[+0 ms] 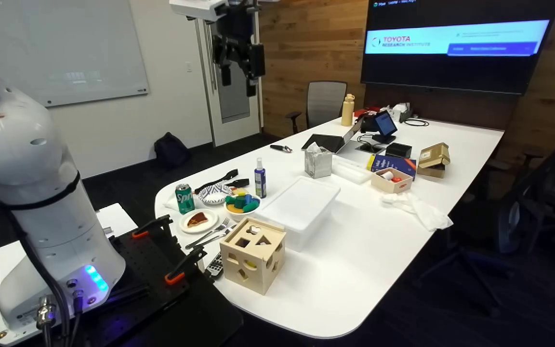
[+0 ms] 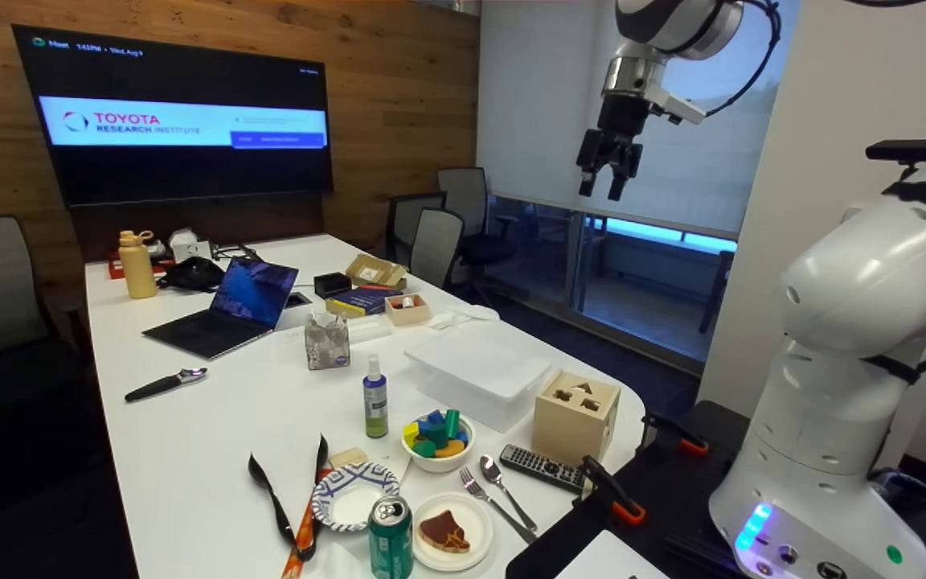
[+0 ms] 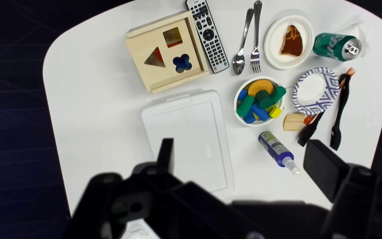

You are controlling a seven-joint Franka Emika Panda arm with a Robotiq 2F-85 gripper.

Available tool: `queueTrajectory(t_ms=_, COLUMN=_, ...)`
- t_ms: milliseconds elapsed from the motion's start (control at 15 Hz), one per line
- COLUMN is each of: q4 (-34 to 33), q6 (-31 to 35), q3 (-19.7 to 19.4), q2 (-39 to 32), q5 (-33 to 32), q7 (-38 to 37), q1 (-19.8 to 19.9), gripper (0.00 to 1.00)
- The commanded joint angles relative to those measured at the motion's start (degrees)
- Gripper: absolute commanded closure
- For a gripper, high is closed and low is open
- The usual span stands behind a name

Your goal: Put one green block on the white plate.

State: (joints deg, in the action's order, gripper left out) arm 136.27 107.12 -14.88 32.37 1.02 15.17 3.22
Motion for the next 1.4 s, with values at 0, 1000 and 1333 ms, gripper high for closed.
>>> queueTrajectory(t_ms=0, q4=0.21, q6=9.05, q3=7.54, q2=-8.53, q5=-0.88, q7=-6.18, q1=-1.16, gripper=0.0)
queueTrajectory(t_ms=1000, q4=-13.03, q6=38.42, q3=18.83, q2=-56.8, q5=-6.14, q7=-30.3, q1=-8.31, gripper=0.0)
queueTrajectory(t_ms=1333, q4=-14.22, q6=37.82, q3=19.28, q2=-61.45, q5=0.75, q7=-29.28, q1=-8.37, gripper=0.0)
